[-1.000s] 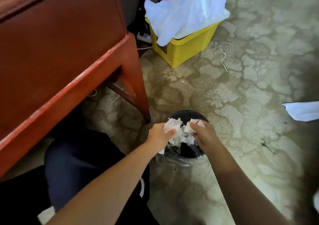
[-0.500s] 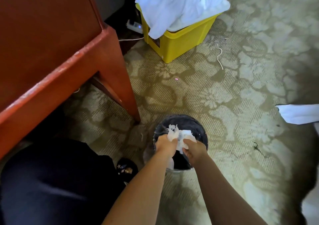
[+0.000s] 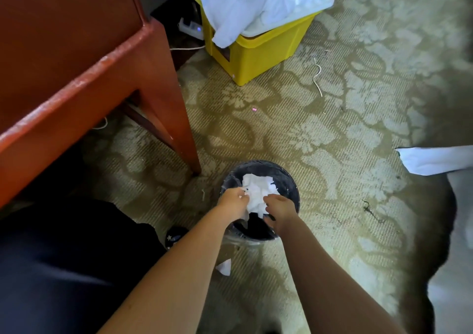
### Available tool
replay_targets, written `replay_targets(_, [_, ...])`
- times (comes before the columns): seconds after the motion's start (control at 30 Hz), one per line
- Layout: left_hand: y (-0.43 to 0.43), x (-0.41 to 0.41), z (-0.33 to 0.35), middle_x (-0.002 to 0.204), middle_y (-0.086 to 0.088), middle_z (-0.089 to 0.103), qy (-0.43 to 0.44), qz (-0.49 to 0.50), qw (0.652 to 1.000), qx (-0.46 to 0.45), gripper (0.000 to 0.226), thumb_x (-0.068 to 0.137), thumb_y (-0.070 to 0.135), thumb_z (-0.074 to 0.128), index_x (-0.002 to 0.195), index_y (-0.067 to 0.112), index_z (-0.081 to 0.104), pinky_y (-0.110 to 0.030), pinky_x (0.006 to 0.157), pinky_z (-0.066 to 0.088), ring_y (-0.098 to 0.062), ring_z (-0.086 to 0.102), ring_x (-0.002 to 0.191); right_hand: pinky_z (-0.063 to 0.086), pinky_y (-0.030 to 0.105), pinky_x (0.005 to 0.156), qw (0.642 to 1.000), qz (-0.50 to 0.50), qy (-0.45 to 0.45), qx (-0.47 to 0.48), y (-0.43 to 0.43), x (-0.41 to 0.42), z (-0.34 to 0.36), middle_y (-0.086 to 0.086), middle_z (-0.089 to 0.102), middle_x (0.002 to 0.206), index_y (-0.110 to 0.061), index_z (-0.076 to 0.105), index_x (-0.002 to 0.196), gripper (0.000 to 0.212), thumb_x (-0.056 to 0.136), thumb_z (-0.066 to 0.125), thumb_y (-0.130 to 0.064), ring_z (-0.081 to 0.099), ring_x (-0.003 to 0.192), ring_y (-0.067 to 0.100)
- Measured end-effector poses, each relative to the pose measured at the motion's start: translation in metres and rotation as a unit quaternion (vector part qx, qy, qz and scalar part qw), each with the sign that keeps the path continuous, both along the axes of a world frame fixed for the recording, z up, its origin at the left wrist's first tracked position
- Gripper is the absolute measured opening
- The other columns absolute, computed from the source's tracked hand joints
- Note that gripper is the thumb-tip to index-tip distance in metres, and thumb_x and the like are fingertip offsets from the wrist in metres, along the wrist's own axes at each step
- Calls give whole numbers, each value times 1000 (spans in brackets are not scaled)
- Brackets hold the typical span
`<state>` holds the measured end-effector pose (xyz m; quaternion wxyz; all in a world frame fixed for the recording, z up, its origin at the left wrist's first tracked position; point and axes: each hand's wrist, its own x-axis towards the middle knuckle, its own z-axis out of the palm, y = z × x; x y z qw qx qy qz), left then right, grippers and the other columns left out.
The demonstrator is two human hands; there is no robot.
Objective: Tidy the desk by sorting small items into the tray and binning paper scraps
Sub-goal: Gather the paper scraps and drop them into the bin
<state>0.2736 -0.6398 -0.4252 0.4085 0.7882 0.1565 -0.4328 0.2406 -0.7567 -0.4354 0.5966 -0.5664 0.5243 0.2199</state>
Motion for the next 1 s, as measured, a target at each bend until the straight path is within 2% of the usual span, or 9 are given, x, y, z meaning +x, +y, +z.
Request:
replay_targets(0.07, [7, -3, 4, 124, -30, 55, -12, -30, 999, 4, 35, 97, 19, 43, 117, -6, 57, -46, 89, 46, -44, 52, 115, 46, 47, 99, 999, 25, -11, -28, 4, 0, 4, 30, 54, 125, 8, 58, 113, 29, 91, 54, -10, 50, 123, 40])
replay_targets(0.17, [21, -8, 13, 119, -23, 59, -47, -136, 989, 19, 37, 99, 28, 40, 112, 0, 59, -39, 90, 45, -37, 55, 110, 51, 41, 91, 996, 73, -27, -52, 9, -5, 11, 16, 63, 104, -8, 62, 94, 10, 89, 56, -13, 61, 103, 31])
replay_targets(0.3, [44, -14, 26, 121, -12, 59, -83, -254, 963, 41, 37, 99, 36, 39, 119, 9, 57, -37, 90, 44, -28, 55, 110, 52, 40, 83, 992, 95, -48, -71, 18, -19, 15, 11, 62, 83, -9, 62, 94, 10, 87, 59, -15, 59, 81, 26])
replay_targets(0.4, [57, -17, 32, 117, -12, 60, -112, -326, 938, 45, 37, 99, 36, 40, 122, 11, 55, -35, 80, 45, -27, 57, 104, 52, 41, 77, 991, 91, -58, -83, 27, -34, 16, 14, 63, 80, -10, 64, 81, 7, 86, 61, -14, 58, 77, 27])
replay_targets(0.47, [67, -18, 31, 112, -13, 62, -123, -363, 923, 36, 36, 99, 37, 40, 117, 11, 56, -35, 74, 44, -27, 59, 98, 53, 45, 77, 990, 89, -54, -96, 35, -46, 10, 15, 63, 73, -14, 63, 64, 21, 84, 62, -13, 60, 73, 28])
replay_targets(0.6, [85, -26, 14, 114, -9, 62, -114, -413, 903, 25, 35, 98, 37, 43, 119, 13, 58, -37, 84, 47, -27, 58, 105, 44, 28, 55, 993, 86, -10, -84, 61, -77, -5, 10, 56, 56, -5, 63, 63, 24, 87, 59, -9, 51, 51, 20])
replay_targets(0.7, [92, -34, -5, 117, -10, 62, -91, -434, 896, 30, 38, 97, 39, 44, 116, 10, 58, -40, 90, 49, -28, 58, 106, 39, 24, 50, 992, 93, 37, -76, 78, -96, -31, 6, 54, 51, -4, 64, 61, 24, 84, 57, -8, 46, 43, 17])
replay_targets(0.83, [91, -48, -41, 110, -14, 63, -47, -446, 893, 35, 30, 97, 39, 43, 97, 11, 55, -39, 86, 48, -29, 59, 102, 49, 31, 59, 988, 86, 85, -92, 82, -110, -74, 1, 56, 48, -8, 68, 65, 21, 83, 57, -12, 52, 47, 17])
replay_targets(1.0, [90, -57, -82, 116, -12, 62, -3, -440, 897, 39, 38, 97, 39, 42, 113, 8, 58, -41, 92, 48, -28, 57, 107, 56, 35, 79, 982, 60, 162, -83, 74, -112, -128, 12, 67, 86, -11, 71, 86, 11, 85, 61, -16, 65, 80, 28])
